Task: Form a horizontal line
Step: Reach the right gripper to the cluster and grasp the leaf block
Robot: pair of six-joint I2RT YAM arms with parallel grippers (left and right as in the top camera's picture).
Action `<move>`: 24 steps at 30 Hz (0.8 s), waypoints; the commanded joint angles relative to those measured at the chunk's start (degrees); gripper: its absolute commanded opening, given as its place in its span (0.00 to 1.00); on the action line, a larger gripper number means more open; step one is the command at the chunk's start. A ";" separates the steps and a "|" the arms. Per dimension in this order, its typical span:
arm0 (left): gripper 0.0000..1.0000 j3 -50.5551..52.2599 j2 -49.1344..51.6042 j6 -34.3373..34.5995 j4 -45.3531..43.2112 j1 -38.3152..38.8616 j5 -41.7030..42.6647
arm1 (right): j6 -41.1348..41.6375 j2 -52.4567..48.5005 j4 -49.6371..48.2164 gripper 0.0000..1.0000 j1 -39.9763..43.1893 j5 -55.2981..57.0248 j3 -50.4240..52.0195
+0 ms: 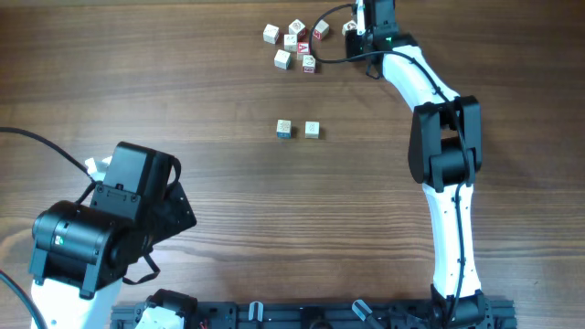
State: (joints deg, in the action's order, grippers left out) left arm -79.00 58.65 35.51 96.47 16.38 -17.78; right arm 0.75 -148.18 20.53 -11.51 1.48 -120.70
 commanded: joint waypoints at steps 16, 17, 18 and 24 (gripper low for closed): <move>1.00 0.15 -0.15 0.98 0.02 -0.26 -0.92 | 23.39 30.01 30.40 0.27 0.07 -6.95 -1.22; 1.00 0.15 -0.15 0.98 0.02 -0.26 -0.92 | 23.39 30.82 32.54 0.26 0.07 -6.93 -1.22; 1.00 0.15 -0.15 1.01 0.02 -0.26 -0.92 | 23.26 31.54 34.88 0.26 0.07 -6.93 -1.22; 1.00 0.15 -0.15 0.98 0.02 -0.26 -0.92 | 22.93 33.55 45.94 0.26 0.07 -6.93 -1.22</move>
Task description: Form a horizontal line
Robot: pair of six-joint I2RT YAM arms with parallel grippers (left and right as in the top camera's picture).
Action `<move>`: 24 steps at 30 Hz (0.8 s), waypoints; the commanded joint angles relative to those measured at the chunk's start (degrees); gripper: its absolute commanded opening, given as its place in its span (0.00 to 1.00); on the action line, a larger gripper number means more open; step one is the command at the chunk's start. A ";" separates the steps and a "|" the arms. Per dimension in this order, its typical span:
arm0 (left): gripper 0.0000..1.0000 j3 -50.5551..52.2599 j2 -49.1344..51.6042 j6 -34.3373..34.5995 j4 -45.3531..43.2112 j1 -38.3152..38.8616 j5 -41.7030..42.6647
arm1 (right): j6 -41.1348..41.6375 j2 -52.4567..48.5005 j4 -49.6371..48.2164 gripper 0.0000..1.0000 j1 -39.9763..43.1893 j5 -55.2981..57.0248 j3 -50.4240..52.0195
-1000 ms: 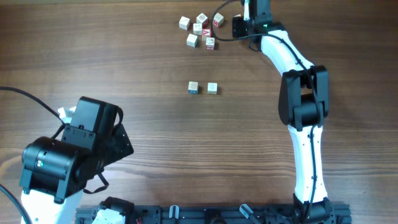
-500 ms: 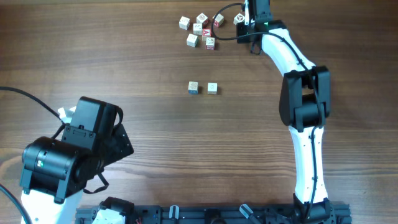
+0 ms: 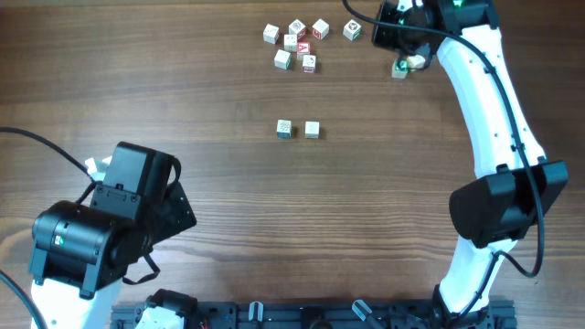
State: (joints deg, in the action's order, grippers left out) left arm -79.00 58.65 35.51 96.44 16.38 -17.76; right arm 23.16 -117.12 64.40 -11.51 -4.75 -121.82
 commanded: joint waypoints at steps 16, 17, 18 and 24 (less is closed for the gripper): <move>1.00 0.15 -0.15 0.98 0.04 -0.26 -0.94 | 4.17 2.36 -16.33 0.22 -2.86 -2.45 32.87; 1.00 0.15 -0.15 0.98 0.04 -0.26 -0.94 | 4.24 2.36 -19.17 0.23 -3.85 -2.43 35.19; 1.00 0.15 -0.15 0.98 0.04 -0.26 -0.94 | 4.24 2.36 -21.81 0.23 -4.98 -2.43 37.18; 1.00 0.15 -0.15 0.98 0.04 -0.26 -0.94 | 4.26 2.25 -29.97 0.27 -10.51 4.00 41.70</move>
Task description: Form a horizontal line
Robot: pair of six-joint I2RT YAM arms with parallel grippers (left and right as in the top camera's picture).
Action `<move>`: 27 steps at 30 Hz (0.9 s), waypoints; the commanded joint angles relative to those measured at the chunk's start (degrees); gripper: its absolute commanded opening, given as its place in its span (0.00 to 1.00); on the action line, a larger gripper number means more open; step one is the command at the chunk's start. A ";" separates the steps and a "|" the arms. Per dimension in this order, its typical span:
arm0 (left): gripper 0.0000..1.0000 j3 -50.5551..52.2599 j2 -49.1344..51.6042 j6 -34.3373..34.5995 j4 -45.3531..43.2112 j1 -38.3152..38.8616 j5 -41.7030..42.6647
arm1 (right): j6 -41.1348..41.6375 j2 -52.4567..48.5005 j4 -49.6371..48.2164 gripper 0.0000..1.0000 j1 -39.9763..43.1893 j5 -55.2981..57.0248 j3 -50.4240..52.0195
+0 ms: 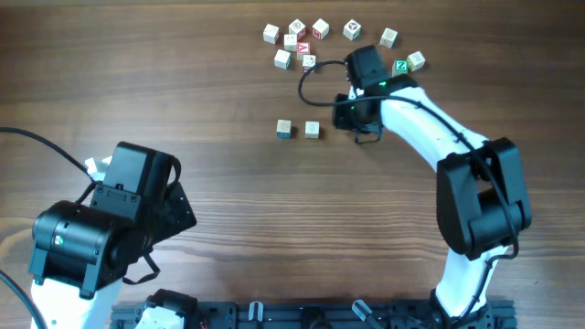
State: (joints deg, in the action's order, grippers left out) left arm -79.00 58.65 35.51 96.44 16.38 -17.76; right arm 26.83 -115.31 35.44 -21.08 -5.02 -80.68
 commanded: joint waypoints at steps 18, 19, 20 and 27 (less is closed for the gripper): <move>1.00 0.15 -0.15 1.01 0.04 -0.26 -0.94 | -0.09 0.39 -3.02 0.28 -2.91 7.17 0.57; 1.00 0.15 -0.15 0.98 0.04 -0.26 -0.94 | -0.07 0.39 -3.04 0.28 -2.91 7.17 0.57; 1.00 0.15 -0.15 0.98 0.02 -0.26 -0.94 | -0.04 0.39 -3.08 0.28 -2.91 7.17 0.57; 1.00 0.15 -0.15 1.01 0.04 -0.26 -0.94 | 0.20 -2.45 -3.15 0.28 -2.91 7.63 0.57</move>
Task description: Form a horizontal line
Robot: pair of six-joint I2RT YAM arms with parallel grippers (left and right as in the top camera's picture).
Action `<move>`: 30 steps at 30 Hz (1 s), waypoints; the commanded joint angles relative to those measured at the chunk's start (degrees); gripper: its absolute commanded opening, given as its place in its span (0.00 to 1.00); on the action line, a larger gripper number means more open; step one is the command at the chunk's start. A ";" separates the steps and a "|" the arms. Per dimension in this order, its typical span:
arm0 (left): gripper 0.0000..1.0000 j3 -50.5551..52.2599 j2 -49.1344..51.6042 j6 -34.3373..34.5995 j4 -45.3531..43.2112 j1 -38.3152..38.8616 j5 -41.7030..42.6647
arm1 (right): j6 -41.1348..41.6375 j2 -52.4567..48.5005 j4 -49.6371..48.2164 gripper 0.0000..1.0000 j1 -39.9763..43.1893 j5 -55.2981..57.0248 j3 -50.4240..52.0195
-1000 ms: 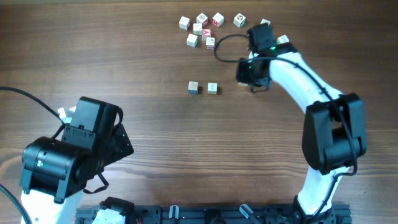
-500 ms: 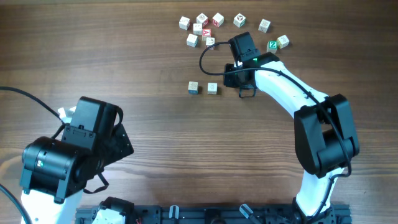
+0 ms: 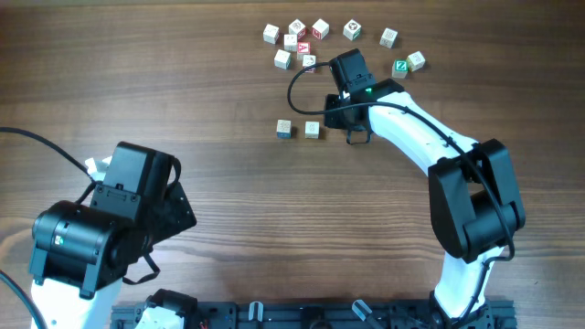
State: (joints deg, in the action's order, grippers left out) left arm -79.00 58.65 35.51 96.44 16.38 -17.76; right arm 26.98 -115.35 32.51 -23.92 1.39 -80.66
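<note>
Two small cubes, the left one [image 3: 285, 129] and the right one [image 3: 313, 129], lie side by side in a short row at mid-table. My right gripper [image 3: 336, 119] hovers just right of that row, pointing down. Its own wrist hides the fingers, so I cannot tell whether they hold a cube. Several loose cubes lie beyond it: a cluster [image 3: 291, 42] at the far centre, with a green-marked cube [image 3: 400, 67] and a pale cube [image 3: 416, 60] to its right. My left arm [image 3: 101, 228] is folded at the near left, its fingers hidden.
The right arm's white links [image 3: 430, 128] stretch from the near right edge across the right half of the table. A black cable [image 3: 297, 87] loops from the wrist over the space between the cluster and the row. A dark rail [image 3: 302, 315] runs along the near edge.
My right gripper has shifted a little to the left, and now sits closer to the right-hand cube of the row. The cubes and the left arm are unchanged.
My right gripper was first at the far edge, right of the cluster. Then it stood further right, by the green-marked cube. Later it was at mid-table, right of the two-cube row, and now stands closer to it. The left arm never moved.
</note>
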 commanded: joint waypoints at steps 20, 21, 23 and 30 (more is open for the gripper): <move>1.00 0.15 -0.15 1.01 0.04 -0.26 -0.94 | 0.00 -6.38 -1.14 0.32 -0.09 4.81 0.55; 1.00 0.15 -0.15 0.98 0.04 -0.26 -0.94 | 0.15 -6.73 -1.25 0.32 -0.09 4.79 0.55; 1.00 0.15 -0.15 1.01 0.04 -0.26 -0.94 | 0.22 -7.93 -1.31 0.32 -0.09 3.89 0.55; 1.00 0.15 -0.15 1.01 0.04 -0.26 -0.94 | 3.06 -8.96 -1.44 0.42 -0.72 -0.59 0.55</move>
State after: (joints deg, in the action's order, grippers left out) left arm -79.00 58.65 35.51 96.44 16.38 -17.78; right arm 27.49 -120.18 30.57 -23.92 3.62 -80.79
